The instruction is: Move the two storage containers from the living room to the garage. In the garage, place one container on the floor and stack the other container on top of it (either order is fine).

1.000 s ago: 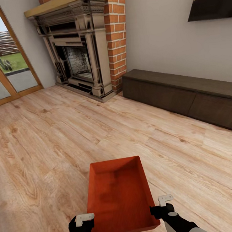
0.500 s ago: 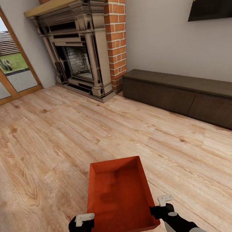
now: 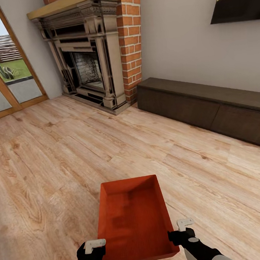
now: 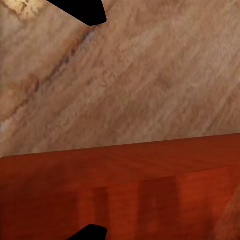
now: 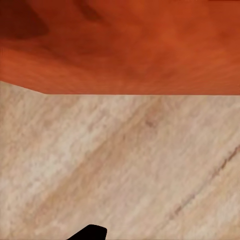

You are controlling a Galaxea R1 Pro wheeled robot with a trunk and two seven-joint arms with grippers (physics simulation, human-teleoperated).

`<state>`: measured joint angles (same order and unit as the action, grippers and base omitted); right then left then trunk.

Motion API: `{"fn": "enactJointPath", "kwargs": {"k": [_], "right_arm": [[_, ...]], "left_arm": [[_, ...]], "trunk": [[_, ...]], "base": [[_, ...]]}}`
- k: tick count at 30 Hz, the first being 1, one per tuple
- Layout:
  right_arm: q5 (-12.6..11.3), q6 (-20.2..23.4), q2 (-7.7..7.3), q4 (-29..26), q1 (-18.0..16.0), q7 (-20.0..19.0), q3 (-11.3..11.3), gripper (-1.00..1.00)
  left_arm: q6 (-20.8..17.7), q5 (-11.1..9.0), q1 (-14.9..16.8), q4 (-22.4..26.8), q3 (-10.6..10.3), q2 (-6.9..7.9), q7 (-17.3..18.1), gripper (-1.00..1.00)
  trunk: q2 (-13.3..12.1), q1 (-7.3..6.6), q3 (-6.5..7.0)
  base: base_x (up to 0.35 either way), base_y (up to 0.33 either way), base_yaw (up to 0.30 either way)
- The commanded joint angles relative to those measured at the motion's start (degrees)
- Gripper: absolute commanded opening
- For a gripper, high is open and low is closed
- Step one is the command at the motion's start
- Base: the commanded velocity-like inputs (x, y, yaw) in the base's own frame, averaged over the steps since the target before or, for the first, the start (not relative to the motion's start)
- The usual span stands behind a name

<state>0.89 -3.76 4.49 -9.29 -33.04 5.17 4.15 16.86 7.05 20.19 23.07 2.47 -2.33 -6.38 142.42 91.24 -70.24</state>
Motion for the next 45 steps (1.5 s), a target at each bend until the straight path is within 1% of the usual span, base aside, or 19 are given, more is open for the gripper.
{"fn": "enactJointPath", "kwargs": {"k": [1, 22, 23, 24, 25, 45], "right_arm": [[0.1, -0.1, 0.00, 0.1, 0.0, 0.4, 0.4, 1.00], [0.2, -0.1, 0.00, 0.1, 0.0, 0.4, 0.4, 1.00], [0.2, -0.1, 0.00, 0.1, 0.0, 0.4, 0.4, 1.00], [0.2, -0.1, 0.00, 0.1, 0.0, 0.4, 0.4, 1.00], [0.2, -0.1, 0.00, 0.1, 0.0, 0.4, 0.4, -1.00], [0.2, -0.3, 0.00, 0.1, 0.0, 0.4, 0.5, -1.00]], "left_arm": [[0.2, 0.6, 0.0, 0.0, 0.3, -0.05, -0.2, 1.00], [0.1, 0.6, 0.0, 0.0, 0.3, -0.05, -0.2, 1.00], [0.1, 0.6, 0.0, 0.0, 0.3, -0.05, -0.2, -1.00], [0.1, 0.6, 0.0, 0.0, 0.3, -0.05, -0.2, -1.00], [0.1, 0.6, 0.0, 0.0, 0.3, -0.05, -0.2, -1.00], [0.3, 0.6, 0.0, 0.0, 0.3, -0.05, -0.2, -1.00]], "trunk": [[0.0, -0.01, -0.04], [0.0, -0.01, -0.04], [0.0, -0.01, -0.04], [0.0, -0.01, -0.04], [0.0, -0.01, -0.04], [0.0, -0.01, -0.04]], "base": [[0.000, 0.000, 0.000], [0.000, 0.000, 0.000], [0.000, 0.000, 0.000], [0.000, 0.000, 0.000], [0.000, 0.000, 0.000], [0.000, 0.000, 0.000]]}}
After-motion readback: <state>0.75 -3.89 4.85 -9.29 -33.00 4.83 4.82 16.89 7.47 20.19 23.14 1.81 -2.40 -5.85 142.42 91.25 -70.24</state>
